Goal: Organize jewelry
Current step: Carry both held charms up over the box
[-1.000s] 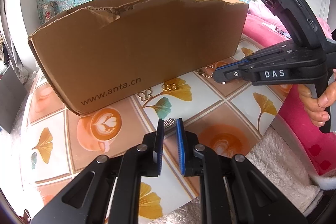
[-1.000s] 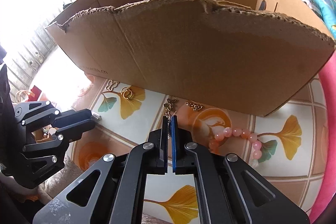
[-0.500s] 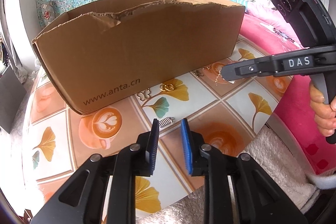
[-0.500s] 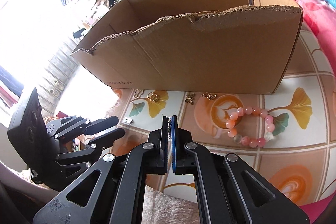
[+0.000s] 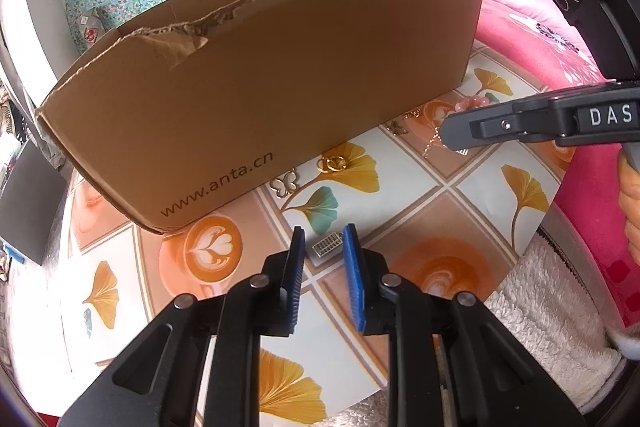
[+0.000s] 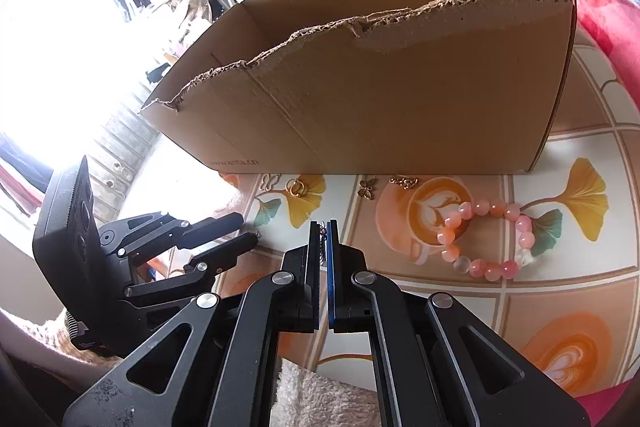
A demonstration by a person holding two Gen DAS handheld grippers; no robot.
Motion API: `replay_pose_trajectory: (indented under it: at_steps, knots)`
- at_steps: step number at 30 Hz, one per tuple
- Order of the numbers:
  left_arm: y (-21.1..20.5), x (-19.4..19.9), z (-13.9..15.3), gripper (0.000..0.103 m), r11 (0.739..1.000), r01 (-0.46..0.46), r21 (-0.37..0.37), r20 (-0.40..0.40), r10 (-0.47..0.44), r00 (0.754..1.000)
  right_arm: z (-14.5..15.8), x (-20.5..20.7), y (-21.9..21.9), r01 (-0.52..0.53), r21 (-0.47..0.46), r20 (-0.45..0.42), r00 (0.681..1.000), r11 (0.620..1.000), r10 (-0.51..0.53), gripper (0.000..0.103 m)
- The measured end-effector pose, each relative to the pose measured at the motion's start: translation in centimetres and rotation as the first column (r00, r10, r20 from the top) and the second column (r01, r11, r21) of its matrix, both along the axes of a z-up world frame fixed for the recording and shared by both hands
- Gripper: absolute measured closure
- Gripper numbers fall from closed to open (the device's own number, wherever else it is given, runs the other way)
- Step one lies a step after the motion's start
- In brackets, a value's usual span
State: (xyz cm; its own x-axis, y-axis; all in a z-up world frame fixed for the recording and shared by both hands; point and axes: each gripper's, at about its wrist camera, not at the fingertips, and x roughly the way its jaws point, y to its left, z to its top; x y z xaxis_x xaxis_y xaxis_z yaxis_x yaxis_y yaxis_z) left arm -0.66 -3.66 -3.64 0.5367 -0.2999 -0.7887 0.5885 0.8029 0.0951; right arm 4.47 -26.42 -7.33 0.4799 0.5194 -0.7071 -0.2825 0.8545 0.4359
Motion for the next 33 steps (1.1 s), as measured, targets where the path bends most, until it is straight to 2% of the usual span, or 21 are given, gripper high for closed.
replay_pose_trajectory:
  at_steps: [4, 6, 8, 21, 26, 27, 30, 33]
  knots:
    - [-1.0, -0.1, -0.1, 0.096, 0.999, 0.023, 0.030, 0.006, -0.024, 1.000, -0.6, 0.6, 0.4, 0.000, 0.012, 0.001, 1.000, 1.000, 0.000, 0.102]
    - [-1.3, -0.3, -0.1, 0.096, 0.999, 0.027, 0.044, 0.018, -0.028, 0.999, -0.6, 0.6, 0.4, 0.001, 0.019, 0.005, 1.000, 1.000, -0.001, 0.102]
    - [-1.1, -0.3, -0.1, 0.103, 0.999, 0.031, 0.031, 0.010, -0.031, 0.999, -0.5, 0.7, 0.3, 0.002, 0.022, 0.009, 1.000, 1.000, -0.002, 0.102]
    - [0.3, -1.2, 0.9, 0.103, 0.999, 0.021, -0.034, 0.032, -0.020, 0.999, -0.1, 0.1, -0.2, 0.001, 0.032, 0.026, 1.000, 0.999, -0.002, 0.102]
    - [1.0, -1.3, 1.3, 0.102, 0.997, 0.076, -0.028, 0.030, -0.075, 0.997, -0.2, -0.1, -0.4, -0.001, 0.039, 0.023, 1.000, 0.999, 0.000, 0.102]
    - [1.2, -1.2, 1.2, 0.101, 0.996, 0.084, -0.021, 0.026, -0.084, 0.996, -0.2, -0.1, -0.4, -0.002, 0.039, 0.023, 1.000, 0.999, 0.001, 0.102]
    - [1.6, -0.4, 1.0, 0.082, 0.994, 0.110, -0.014, 0.011, -0.110, 0.994, -0.2, -0.1, -0.4, -0.003, 0.043, 0.025, 1.000, 0.999, 0.002, 0.102]
    - [1.5, 0.7, 0.9, 0.080, 0.989, 0.148, -0.025, -0.021, -0.148, 0.989, -0.4, -0.1, -0.4, -0.002, 0.047, 0.023, 1.000, 0.999, 0.001, 0.102]
